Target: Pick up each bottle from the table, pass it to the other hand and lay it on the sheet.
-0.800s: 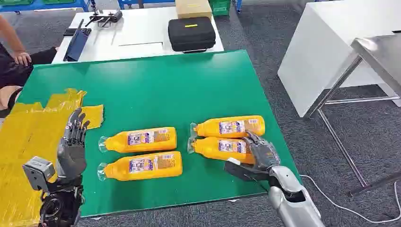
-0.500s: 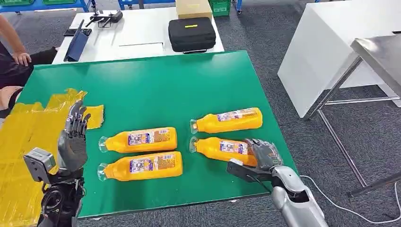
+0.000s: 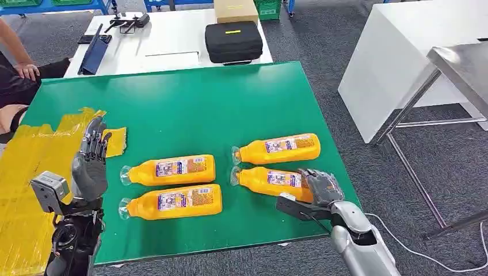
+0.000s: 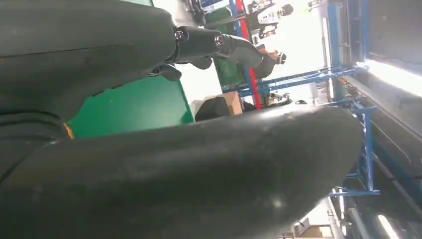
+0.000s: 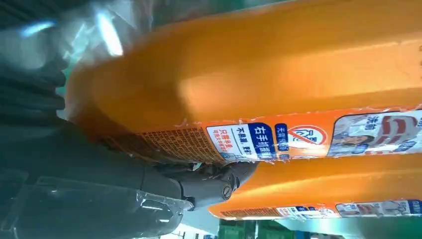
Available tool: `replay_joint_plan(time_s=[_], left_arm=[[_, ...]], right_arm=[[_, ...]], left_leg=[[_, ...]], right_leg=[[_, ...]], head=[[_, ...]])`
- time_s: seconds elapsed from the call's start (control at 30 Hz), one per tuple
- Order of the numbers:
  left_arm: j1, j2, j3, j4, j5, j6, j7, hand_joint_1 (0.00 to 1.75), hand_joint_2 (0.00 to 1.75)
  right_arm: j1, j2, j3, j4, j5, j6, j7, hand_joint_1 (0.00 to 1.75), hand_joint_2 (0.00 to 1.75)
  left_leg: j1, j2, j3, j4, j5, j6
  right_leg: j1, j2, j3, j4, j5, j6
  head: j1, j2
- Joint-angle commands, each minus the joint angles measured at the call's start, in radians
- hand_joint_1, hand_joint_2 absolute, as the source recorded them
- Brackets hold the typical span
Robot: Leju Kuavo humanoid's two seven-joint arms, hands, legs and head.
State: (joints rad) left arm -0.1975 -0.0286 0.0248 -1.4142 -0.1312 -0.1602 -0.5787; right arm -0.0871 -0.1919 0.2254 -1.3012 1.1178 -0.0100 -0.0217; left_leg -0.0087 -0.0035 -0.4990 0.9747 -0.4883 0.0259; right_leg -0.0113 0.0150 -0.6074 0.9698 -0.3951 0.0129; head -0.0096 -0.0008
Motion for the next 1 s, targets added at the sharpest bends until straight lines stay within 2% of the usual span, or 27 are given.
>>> replay_joint_plan(time_s=[0.03, 0.07, 0.13, 0.2, 0.23, 0.3, 0.4, 0.47, 0.57, 0.63, 0.77, 0.83, 0.93, 0.97, 1.0], left_arm=[[-0.040, -0.012, 0.019, 0.095, -0.006, 0.006, -0.001, 0.00, 0.00], [-0.035, -0.009, 0.025, 0.094, -0.006, 0.005, 0.000, 0.00, 0.00], [-0.033, -0.004, 0.055, 0.107, 0.056, -0.040, 0.012, 0.00, 0.00], [-0.034, 0.003, 0.082, 0.119, 0.094, -0.068, 0.014, 0.00, 0.00], [-0.036, 0.002, 0.091, 0.122, 0.100, -0.073, 0.015, 0.00, 1.75], [-0.047, -0.003, 0.096, 0.132, 0.123, -0.105, 0.026, 0.00, 1.75], [-0.068, -0.021, 0.091, 0.143, 0.129, -0.120, 0.042, 0.00, 1.75], [-0.069, -0.022, 0.089, 0.143, 0.128, -0.120, 0.043, 0.00, 1.75], [-0.068, -0.022, 0.089, 0.142, 0.128, -0.119, 0.045, 0.00, 1.75], [-0.076, -0.033, 0.091, 0.142, 0.130, -0.124, 0.056, 0.00, 1.75], [-0.114, -0.068, 0.089, 0.151, 0.141, -0.145, 0.099, 0.00, 1.75], [-0.143, -0.096, 0.097, 0.154, 0.142, -0.141, 0.123, 0.00, 1.75], [-0.143, -0.096, 0.097, 0.154, 0.142, -0.141, 0.123, 0.00, 1.75], [-0.143, -0.096, 0.097, 0.154, 0.142, -0.141, 0.123, 0.00, 1.75], [-0.148, -0.124, 0.103, 0.127, 0.145, -0.124, 0.144, 0.00, 1.75]], right_arm=[[-0.008, 0.032, 0.003, 0.027, -0.272, 0.012, -0.164, 1.75, 1.75], [0.003, 0.026, 0.003, -0.025, -0.313, 0.022, -0.175, 1.75, 1.75], [0.039, 0.030, -0.026, -0.190, -0.488, 0.056, -0.238, 1.75, 1.75], [0.068, 0.039, -0.052, -0.340, -0.566, 0.051, -0.243, 1.75, 1.75], [0.070, 0.046, -0.063, -0.386, -0.580, 0.038, -0.237, 1.75, 1.75], [0.039, 0.068, -0.078, -0.433, -0.596, 0.010, -0.232, 1.75, 1.75], [-0.082, 0.098, -0.041, -0.349, -0.600, -0.007, -0.209, 1.75, 1.75], [-0.095, 0.100, -0.033, -0.332, -0.599, -0.015, -0.207, 1.75, 1.75], [-0.091, 0.098, -0.029, -0.320, -0.599, -0.028, -0.213, 1.75, 1.75], [-0.149, 0.119, -0.002, -0.261, -0.594, -0.052, -0.215, 1.75, 1.75], [-0.401, 0.222, 0.132, 0.060, -0.567, -0.150, -0.185, 1.75, 1.75], [-0.555, 0.346, 0.193, 0.324, -0.531, -0.243, -0.187, 1.75, 1.75], [-0.555, 0.346, 0.193, 0.324, -0.531, -0.243, -0.187, 1.75, 1.75], [-0.555, 0.346, 0.193, 0.324, -0.531, -0.243, -0.187, 1.75, 1.75], [-0.697, 0.494, 0.233, 0.610, -0.510, -0.320, -0.220, 1.75, 1.75]], left_leg=[[0.002, -0.001, 0.002, -0.001, 0.000, -0.003], [0.003, -0.001, 0.002, -0.002, 0.000, -0.003], [0.003, 0.001, 0.001, -0.001, -0.001, -0.003], [0.002, 0.001, -0.001, 0.001, -0.001, -0.003], [0.000, 0.001, -0.002, 0.000, -0.001, -0.002], [0.002, 0.001, -0.003, 0.002, -0.002, -0.004], [0.002, 0.002, -0.006, 0.001, 0.000, -0.002], [0.002, 0.004, -0.006, 0.001, 0.000, -0.001], [0.002, 0.000, -0.005, 0.000, 0.001, -0.001], [0.002, 0.000, -0.004, 0.000, 0.001, -0.001], [0.002, 0.008, -0.007, 0.001, 0.000, -0.001], [0.002, 0.011, -0.006, 0.001, 0.000, -0.001], [0.004, 0.014, -0.004, 0.001, 0.001, -0.003], [0.003, 0.010, -0.004, 0.000, 0.002, -0.002], [0.004, 0.008, -0.004, 0.000, 0.002, -0.003]], right_leg=[[0.002, -0.002, 0.003, -0.003, 0.001, -0.001], [0.003, -0.002, 0.003, -0.003, 0.001, -0.001], [0.002, -0.001, 0.002, -0.001, 0.000, -0.001], [0.001, 0.000, -0.001, 0.002, -0.001, -0.001], [-0.001, 0.001, -0.003, 0.002, -0.001, -0.001], [0.000, -0.001, -0.004, 0.003, -0.002, -0.002], [0.001, 0.001, -0.006, 0.001, 0.000, -0.001], [0.001, 0.004, -0.006, 0.001, 0.002, 0.000], [0.000, 0.000, -0.005, 0.001, 0.001, 0.000], [0.001, -0.001, -0.004, 0.000, 0.000, 0.000], [-0.001, 0.007, -0.006, 0.001, 0.003, 0.000], [-0.001, 0.010, -0.006, 0.001, 0.004, 0.000], [0.001, 0.012, -0.006, 0.000, 0.006, 0.000], [0.000, 0.007, -0.005, 0.000, 0.005, 0.001], [0.001, 0.005, -0.005, 0.000, 0.004, 0.000]], head=[[0.000, 0.000], [0.000, 0.000], [0.000, 0.000], [0.000, 0.000], [-0.001, 0.000], [-0.001, 0.000], [0.000, 0.000], [0.000, 0.000], [0.000, 0.000], [0.000, 0.000], [0.000, 0.000], [0.000, 0.000], [0.000, 0.000], [-0.001, 0.000], [0.000, 0.000]])
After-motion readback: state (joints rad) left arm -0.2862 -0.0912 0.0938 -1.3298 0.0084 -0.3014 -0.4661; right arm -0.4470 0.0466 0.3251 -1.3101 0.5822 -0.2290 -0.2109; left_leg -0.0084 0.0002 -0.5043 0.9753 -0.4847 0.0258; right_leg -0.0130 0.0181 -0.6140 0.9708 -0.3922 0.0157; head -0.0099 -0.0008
